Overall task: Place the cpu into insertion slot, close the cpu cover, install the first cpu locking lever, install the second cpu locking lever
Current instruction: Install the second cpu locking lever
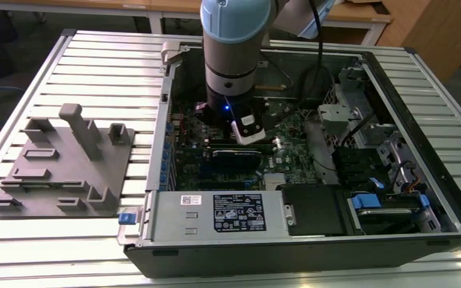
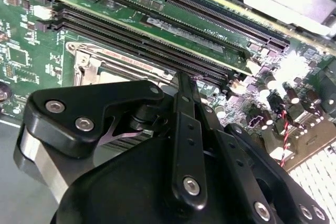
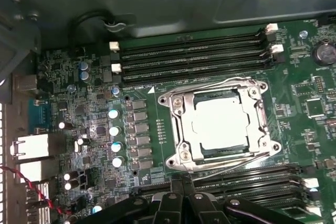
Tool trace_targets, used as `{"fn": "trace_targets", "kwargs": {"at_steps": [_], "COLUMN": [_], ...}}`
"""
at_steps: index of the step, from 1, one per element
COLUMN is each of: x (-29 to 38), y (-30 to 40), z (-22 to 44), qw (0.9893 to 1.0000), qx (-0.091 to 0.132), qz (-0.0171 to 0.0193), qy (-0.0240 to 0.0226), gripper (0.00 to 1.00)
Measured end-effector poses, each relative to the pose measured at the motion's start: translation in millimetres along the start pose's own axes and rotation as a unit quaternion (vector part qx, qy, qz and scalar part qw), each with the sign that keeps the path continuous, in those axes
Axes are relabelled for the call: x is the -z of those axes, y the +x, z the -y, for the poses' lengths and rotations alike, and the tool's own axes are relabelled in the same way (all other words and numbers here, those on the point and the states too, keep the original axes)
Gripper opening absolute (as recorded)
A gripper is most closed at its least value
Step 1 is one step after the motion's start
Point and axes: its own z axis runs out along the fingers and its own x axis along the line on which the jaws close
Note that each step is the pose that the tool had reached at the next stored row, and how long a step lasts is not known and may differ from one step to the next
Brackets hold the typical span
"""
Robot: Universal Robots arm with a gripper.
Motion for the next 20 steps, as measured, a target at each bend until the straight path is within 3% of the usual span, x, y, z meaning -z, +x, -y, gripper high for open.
{"fn": "trace_targets", "kwargs": {"at_steps": [4,8,12,20], "x": [-0.6,-0.7,-2.0,-2.2], "y": [2.7,2.8,5.1,5.7], "z": [0.5,0.6,1.3,1.5], "qw": [1.0000,1.0000,0.9999,0.9999], "qx": [0.000,0.000,-0.001,-0.001], "qz": [-0.0008,-0.0009,-0.0015,-0.0015], "qy": [-0.0048,-0.0058,-0.0099,-0.0101], "gripper": [0.10,0.10,0.10,0.10]}}
